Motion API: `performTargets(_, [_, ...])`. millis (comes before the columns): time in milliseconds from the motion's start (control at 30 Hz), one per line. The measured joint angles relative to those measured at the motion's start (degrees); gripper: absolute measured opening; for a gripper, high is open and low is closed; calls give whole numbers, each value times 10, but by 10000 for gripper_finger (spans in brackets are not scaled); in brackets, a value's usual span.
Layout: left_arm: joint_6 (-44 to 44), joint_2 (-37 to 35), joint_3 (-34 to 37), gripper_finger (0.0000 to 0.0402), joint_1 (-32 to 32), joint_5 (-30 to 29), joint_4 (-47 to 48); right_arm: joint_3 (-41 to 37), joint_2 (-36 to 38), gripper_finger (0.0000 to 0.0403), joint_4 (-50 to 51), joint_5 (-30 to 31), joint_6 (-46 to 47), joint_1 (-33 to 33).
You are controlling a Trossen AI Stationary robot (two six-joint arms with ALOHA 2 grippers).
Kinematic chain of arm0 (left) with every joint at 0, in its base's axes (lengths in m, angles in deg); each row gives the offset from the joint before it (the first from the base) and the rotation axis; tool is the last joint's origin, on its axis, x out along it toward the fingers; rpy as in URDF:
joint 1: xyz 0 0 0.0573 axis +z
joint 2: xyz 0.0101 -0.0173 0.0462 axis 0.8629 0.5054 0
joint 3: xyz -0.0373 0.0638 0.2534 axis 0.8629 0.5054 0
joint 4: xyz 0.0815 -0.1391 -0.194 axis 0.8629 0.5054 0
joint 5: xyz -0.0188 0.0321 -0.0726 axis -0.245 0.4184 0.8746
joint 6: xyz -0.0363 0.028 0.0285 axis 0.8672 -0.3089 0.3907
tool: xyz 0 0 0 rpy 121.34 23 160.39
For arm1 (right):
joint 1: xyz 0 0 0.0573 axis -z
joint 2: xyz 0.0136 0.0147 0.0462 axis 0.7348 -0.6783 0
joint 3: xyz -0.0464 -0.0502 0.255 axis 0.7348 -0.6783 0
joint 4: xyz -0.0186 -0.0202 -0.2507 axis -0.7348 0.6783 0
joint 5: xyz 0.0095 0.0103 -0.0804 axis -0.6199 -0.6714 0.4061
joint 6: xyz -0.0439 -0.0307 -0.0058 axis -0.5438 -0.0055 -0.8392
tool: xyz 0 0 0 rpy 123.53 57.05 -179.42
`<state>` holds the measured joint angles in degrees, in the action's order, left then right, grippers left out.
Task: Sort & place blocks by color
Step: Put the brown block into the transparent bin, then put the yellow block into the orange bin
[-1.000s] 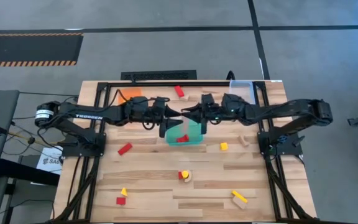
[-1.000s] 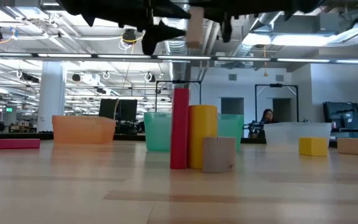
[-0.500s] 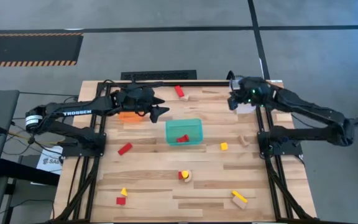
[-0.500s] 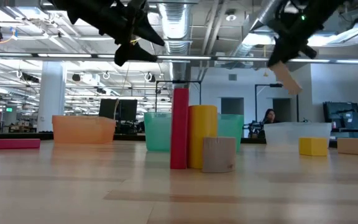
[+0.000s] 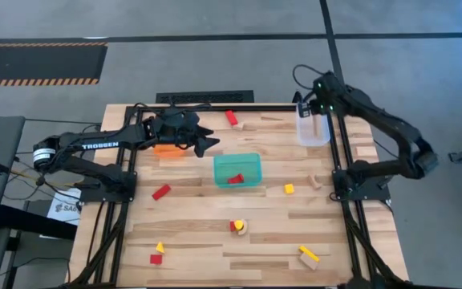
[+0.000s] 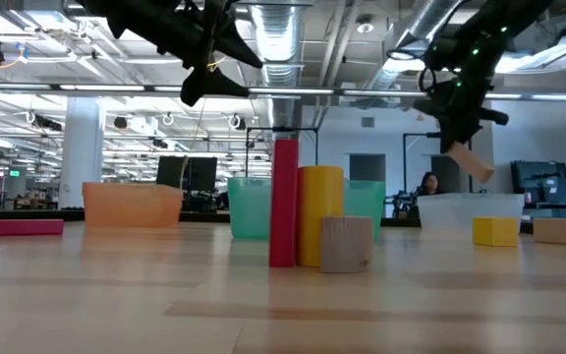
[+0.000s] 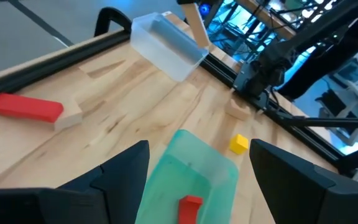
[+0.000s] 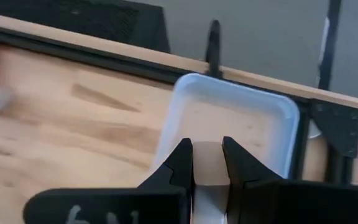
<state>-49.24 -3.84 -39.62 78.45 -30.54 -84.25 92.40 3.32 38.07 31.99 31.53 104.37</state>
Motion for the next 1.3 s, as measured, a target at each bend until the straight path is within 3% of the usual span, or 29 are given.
performTargets(200, [7, 0, 0, 265, -18, 4, 1, 68, -91, 66, 70, 0, -25, 33])
performTargets(400, [12, 0, 0, 265, -30, 2, 10, 95, -143, 150, 103, 0, -57, 38])
performTargets(600, [14, 0, 0, 265, -31, -14, 10, 101, -136, 224, 105, 0, -67, 38])
performTargets(733, [14, 0, 0, 265, -31, -21, 9, 101, -110, 246, 110, -4, -67, 38])
performTargets(967, [14, 5, 0, 265, -31, -21, 4, 97, -22, 244, 189, -27, -22, -2])
performTargets(1300, [-13, 6, 0, 265, -31, -37, 4, -39, 180, 243, 187, -29, 163, -221])
